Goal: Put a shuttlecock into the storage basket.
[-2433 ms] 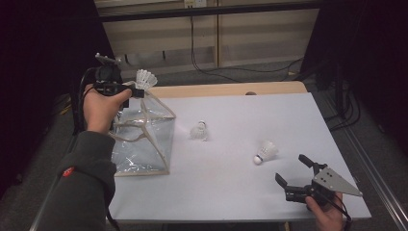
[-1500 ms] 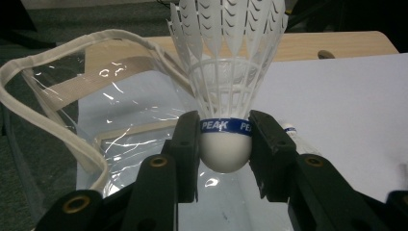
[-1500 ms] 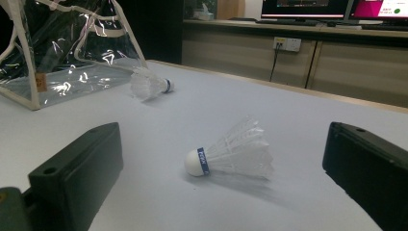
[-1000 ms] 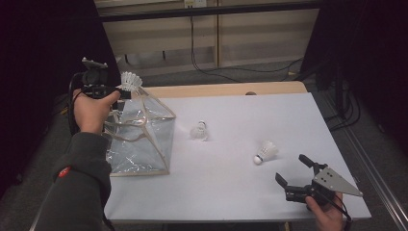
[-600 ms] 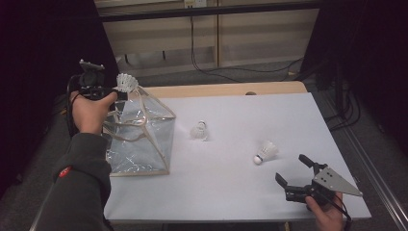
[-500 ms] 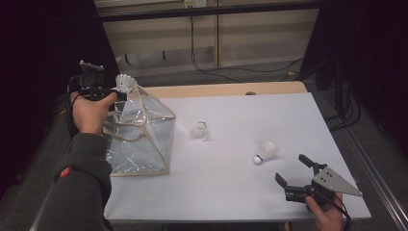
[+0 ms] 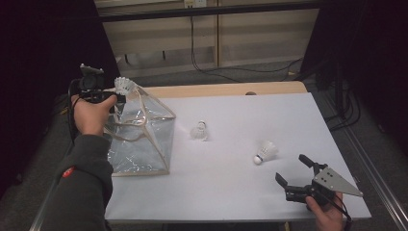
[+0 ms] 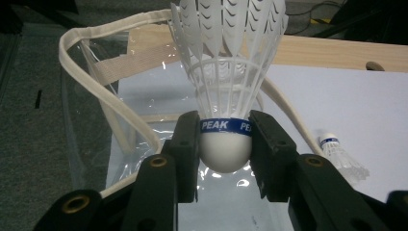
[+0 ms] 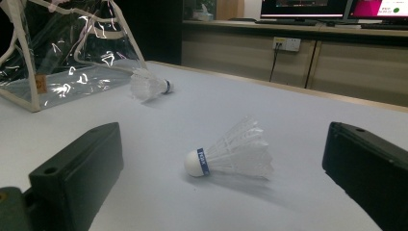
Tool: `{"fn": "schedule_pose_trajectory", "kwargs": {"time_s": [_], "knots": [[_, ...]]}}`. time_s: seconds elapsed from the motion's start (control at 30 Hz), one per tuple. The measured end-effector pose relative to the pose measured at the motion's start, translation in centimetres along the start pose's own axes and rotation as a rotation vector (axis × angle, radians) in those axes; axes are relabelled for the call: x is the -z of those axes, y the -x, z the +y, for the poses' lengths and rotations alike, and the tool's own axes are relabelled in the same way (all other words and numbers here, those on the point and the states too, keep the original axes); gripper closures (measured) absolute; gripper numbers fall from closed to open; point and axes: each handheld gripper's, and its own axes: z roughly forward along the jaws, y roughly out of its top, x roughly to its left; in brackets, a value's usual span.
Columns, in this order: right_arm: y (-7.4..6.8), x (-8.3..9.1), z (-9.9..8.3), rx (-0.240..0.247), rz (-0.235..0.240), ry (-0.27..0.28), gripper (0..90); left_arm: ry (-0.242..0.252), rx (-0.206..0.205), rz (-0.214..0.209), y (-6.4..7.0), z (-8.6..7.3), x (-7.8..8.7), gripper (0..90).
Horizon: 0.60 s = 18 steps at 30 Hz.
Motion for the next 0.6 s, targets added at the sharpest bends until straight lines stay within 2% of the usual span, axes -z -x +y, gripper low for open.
{"fn": "schedule_pose_trajectory", "kwargs": {"time_s": [0.13, 0.4, 0.6], "knots": [[-0.06, -0.03, 0.01, 0.001, 0.001, -0.001, 0.7, -0.001, 0.012, 0.008, -0.35, -0.2, -0.15, 65.5], [-0.01, -0.02, -0.01, 0.0, 0.001, 0.0, 0.7, -0.014, 0.009, 0.015, -0.59, -0.4, -0.42, 65.4], [0.01, -0.05, -0.03, -0.001, 0.003, 0.002, 0.7, -0.005, 0.009, 0.032, -0.56, -0.46, -0.74, 64.0]]}}
